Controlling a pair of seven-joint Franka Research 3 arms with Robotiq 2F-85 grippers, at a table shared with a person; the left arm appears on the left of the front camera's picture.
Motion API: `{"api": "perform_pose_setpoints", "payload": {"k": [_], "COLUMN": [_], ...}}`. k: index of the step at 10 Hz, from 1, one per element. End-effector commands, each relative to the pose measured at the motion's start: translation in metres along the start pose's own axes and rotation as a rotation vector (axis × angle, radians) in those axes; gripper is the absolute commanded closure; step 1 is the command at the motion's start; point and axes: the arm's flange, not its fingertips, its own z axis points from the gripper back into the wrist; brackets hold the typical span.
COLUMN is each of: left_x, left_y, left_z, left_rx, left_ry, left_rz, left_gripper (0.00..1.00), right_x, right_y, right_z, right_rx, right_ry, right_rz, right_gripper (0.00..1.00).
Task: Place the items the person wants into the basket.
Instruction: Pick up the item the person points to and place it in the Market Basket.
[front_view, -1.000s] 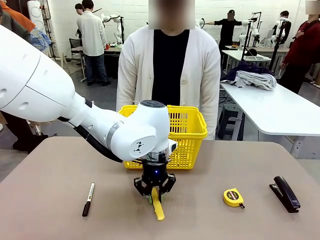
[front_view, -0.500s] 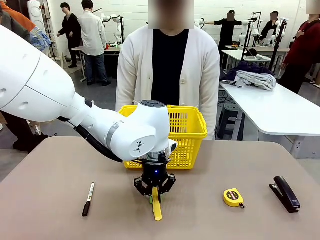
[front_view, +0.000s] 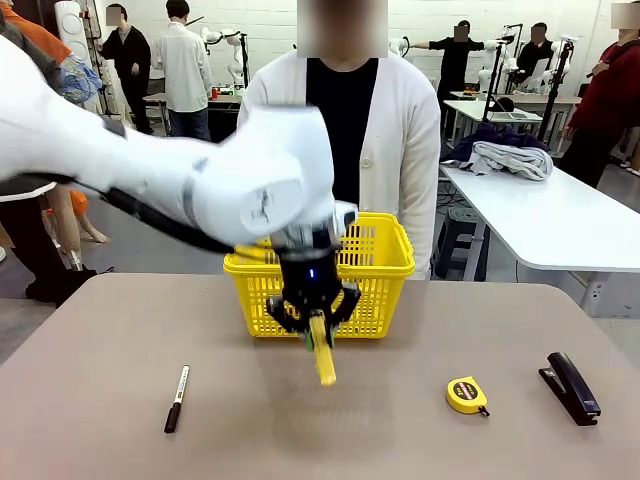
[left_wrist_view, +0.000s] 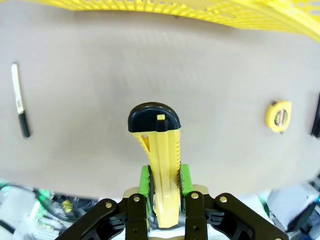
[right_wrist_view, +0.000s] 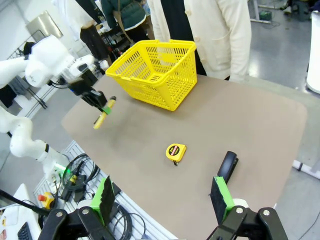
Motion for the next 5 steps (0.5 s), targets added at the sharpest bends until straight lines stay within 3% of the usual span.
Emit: {"api": "perform_pose_setpoints", "payload": {"k": [1, 5], "left_x": [-0.003, -0.02], "left_y": [0.002, -0.011], "left_z": [0.041, 0.085], "left_rx": [0.021, 0.121], "left_ry": [0.028, -0.008], "left_rz": [-0.016, -0.029], "left_gripper": [0.93, 0.93], "right_x": [0.0, 0.0], "right_y": [0.0, 0.0], "right_z": [-0.002, -0.002], "right_rx": [0.02, 0.02], "right_ry": [-0.016, -0.016], "right_rz": [0.011, 0.011], "right_gripper": [0.0, 0.0]}}
